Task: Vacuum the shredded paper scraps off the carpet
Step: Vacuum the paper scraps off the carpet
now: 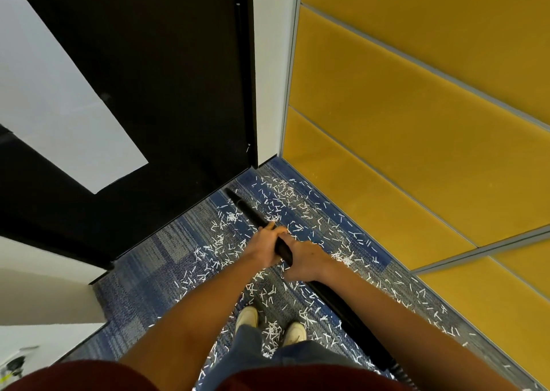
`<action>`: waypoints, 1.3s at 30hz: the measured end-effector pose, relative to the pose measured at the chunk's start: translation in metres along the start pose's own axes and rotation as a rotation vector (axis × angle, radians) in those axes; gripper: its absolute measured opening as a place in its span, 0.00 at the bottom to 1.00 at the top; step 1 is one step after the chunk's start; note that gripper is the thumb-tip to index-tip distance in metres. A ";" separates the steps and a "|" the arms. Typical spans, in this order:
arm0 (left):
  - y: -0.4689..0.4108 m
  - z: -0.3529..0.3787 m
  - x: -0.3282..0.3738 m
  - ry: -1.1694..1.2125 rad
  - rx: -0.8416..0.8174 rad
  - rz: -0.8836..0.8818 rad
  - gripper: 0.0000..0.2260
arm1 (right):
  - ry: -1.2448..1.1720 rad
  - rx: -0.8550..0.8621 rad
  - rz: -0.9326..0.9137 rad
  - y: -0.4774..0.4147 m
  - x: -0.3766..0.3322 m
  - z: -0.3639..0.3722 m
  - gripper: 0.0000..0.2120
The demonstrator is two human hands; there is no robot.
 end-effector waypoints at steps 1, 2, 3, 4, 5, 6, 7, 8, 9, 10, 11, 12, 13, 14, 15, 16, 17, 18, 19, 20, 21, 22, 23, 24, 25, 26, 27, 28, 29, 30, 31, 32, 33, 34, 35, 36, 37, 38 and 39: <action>0.001 0.000 0.000 -0.013 -0.001 0.003 0.23 | 0.015 0.014 0.001 0.001 -0.001 0.002 0.43; 0.003 0.000 0.001 -0.021 0.000 0.009 0.23 | 0.024 0.027 0.005 0.002 -0.001 0.003 0.42; 0.003 0.002 0.000 -0.024 -0.004 0.009 0.23 | 0.026 0.039 0.012 0.002 -0.001 0.005 0.40; 0.004 0.002 0.000 -0.022 -0.007 0.008 0.23 | 0.023 0.051 0.023 0.002 0.000 0.007 0.37; 0.004 0.004 0.000 -0.016 -0.013 0.007 0.22 | 0.017 0.060 0.034 0.003 0.000 0.009 0.36; 0.005 0.004 0.001 -0.017 -0.015 0.017 0.21 | 0.011 0.063 0.045 0.004 0.001 0.011 0.35; 0.005 0.005 0.003 -0.025 -0.023 0.021 0.21 | 0.005 0.065 0.051 0.005 0.001 0.013 0.34; 0.005 0.006 0.005 -0.031 -0.027 0.024 0.21 | -0.003 0.069 0.057 0.006 0.003 0.015 0.34; 0.005 0.007 0.008 -0.035 -0.035 0.024 0.21 | -0.013 0.072 0.064 0.007 0.004 0.015 0.34; 0.006 0.007 0.010 -0.039 -0.037 0.026 0.21 | -0.019 0.076 0.070 0.009 0.006 0.016 0.34; 0.005 0.009 0.012 -0.036 -0.046 0.025 0.22 | -0.023 0.082 0.075 0.010 0.007 0.017 0.34; 0.006 0.010 0.014 -0.026 -0.059 0.025 0.22 | -0.025 0.086 0.079 0.011 0.008 0.018 0.34; 0.006 0.010 0.015 -0.002 -0.073 0.029 0.21 | -0.025 0.090 0.085 0.012 0.008 0.019 0.33; 0.007 0.011 0.016 0.025 -0.091 0.035 0.22 | -0.025 0.095 0.093 0.013 0.009 0.020 0.33; 0.006 0.012 0.015 0.033 -0.098 0.048 0.22 | -0.027 0.102 0.100 0.014 0.010 0.021 0.33; 0.006 0.012 0.014 0.011 -0.097 0.058 0.23 | -0.031 0.108 0.104 0.015 0.010 0.021 0.33; 0.005 0.012 0.013 -0.019 -0.087 0.064 0.24 | -0.033 0.111 0.108 0.015 0.010 0.022 0.35; 0.006 0.011 0.013 -0.031 -0.076 0.071 0.25 | -0.031 0.111 0.112 0.016 0.010 0.022 0.36; 0.006 0.011 0.012 -0.028 -0.076 0.071 0.26 | -0.027 0.108 0.116 0.017 0.010 0.023 0.38; 0.006 0.011 0.013 -0.023 -0.086 0.068 0.26 | -0.020 0.106 0.121 0.018 0.010 0.023 0.38; 0.006 0.014 0.013 -0.013 -0.103 0.066 0.27 | -0.016 0.105 0.126 0.019 0.011 0.024 0.38; 0.006 0.014 0.014 -0.009 -0.115 0.071 0.27 | -0.017 0.102 0.130 0.020 0.011 0.024 0.38; 0.006 0.014 0.016 -0.007 -0.120 0.074 0.27 | -0.019 0.103 0.131 0.021 0.012 0.024 0.37; 0.006 0.014 0.017 -0.007 -0.119 0.078 0.26 | -0.020 0.104 0.128 0.022 0.012 0.024 0.36; 0.005 0.014 0.018 0.000 -0.115 0.083 0.25 | -0.023 0.106 0.126 0.023 0.013 0.023 0.36; 0.005 0.014 0.019 -0.001 -0.118 0.088 0.25 | -0.031 0.112 0.124 0.024 0.014 0.022 0.34; 0.003 0.015 0.021 -0.011 -0.120 0.095 0.25 | -0.045 0.117 0.126 0.025 0.015 0.021 0.33; 0.002 0.015 0.024 -0.022 -0.129 0.092 0.26 | -0.063 0.120 0.131 0.026 0.017 0.020 0.34; -0.001 0.017 0.026 -0.013 -0.136 0.085 0.25 | -0.078 0.119 0.140 0.026 0.018 0.019 0.35; -0.003 0.018 0.030 0.009 -0.142 0.080 0.24 | -0.087 0.117 0.147 0.027 0.020 0.018 0.36; -0.004 0.019 0.033 0.022 -0.148 0.079 0.23 | -0.089 0.118 0.154 0.028 0.022 0.018 0.37; -0.006 0.019 0.037 0.008 -0.152 0.083 0.22 | -0.089 0.124 0.161 0.029 0.024 0.017 0.37; -0.009 0.020 0.040 -0.014 -0.149 0.099 0.22 | -0.088 0.131 0.167 0.031 0.026 0.016 0.37; -0.011 0.021 0.042 -0.031 -0.155 0.118 0.24 | -0.087 0.136 0.174 0.032 0.029 0.015 0.36; -0.013 0.022 0.044 -0.036 -0.166 0.134 0.25 | -0.091 0.139 0.181 0.034 0.031 0.014 0.36; -0.014 0.022 0.047 -0.044 -0.178 0.143 0.26 | -0.097 0.143 0.190 0.034 0.033 0.014 0.35; -0.016 0.022 0.050 -0.051 -0.191 0.154 0.27 | -0.102 0.151 0.203 0.035 0.036 0.014 0.35; -0.018 0.022 0.053 -0.055 -0.200 0.167 0.27 | -0.105 0.161 0.215 0.035 0.038 0.013 0.35; -0.021 0.023 0.056 -0.048 -0.208 0.177 0.27 | -0.105 0.171 0.225 0.035 0.041 0.013 0.34</action>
Point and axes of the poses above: each hand's wrist, its own y-axis away from the middle knuckle, its own z-axis out of the palm, x = y × z, the point moved 1 cm from there along -y, towards the middle knuckle, and after that the axes turned 2 degrees about -x, right-handed, at the moved point
